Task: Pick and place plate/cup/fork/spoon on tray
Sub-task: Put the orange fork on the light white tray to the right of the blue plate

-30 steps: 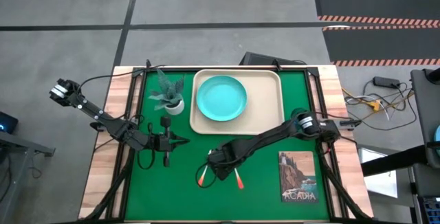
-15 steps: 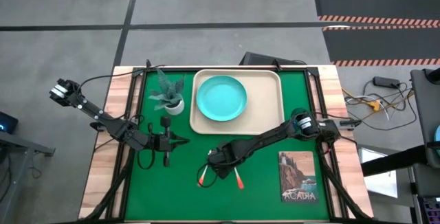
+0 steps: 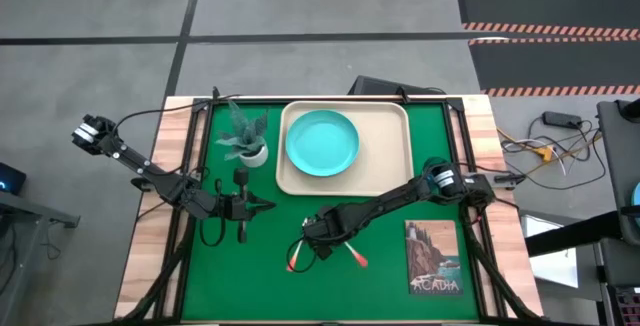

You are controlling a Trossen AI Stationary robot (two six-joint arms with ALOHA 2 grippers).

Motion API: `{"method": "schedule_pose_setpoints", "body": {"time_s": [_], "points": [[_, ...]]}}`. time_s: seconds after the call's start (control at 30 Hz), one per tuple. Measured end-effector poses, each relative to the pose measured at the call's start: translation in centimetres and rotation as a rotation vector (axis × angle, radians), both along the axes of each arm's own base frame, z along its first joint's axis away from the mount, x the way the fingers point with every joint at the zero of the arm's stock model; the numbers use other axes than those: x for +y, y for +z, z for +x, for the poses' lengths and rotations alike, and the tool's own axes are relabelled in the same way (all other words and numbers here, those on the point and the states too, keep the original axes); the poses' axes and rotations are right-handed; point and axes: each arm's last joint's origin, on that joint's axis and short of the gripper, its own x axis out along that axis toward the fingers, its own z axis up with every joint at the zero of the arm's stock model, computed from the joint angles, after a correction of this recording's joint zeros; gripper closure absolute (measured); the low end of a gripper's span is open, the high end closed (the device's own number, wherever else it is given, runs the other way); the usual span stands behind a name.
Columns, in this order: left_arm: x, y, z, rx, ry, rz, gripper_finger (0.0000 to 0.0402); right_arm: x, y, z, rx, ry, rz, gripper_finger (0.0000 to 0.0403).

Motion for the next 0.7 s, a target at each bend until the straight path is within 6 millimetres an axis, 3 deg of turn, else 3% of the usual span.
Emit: {"method": "schedule_pose_setpoints", "body": {"time_s": [0.27,0.47,0.7], "points": [[0.0,0.0,0.0,0.0,0.0,0.0,0.0398,0.0,1.3,-0.2,-0.016,-0.005,0.036,0.0389],[0.0,0.0,0.0,0.001,0.0,0.0,0.0398,-0.5,4.7,-0.7,-0.087,-0.014,0.06,0.0389],[0.0,0.0,0.0,0.002,0.0,0.001,0.0398,-3.6,9.1,-2.2,-0.12,-0.072,0.01,0.039]]}}
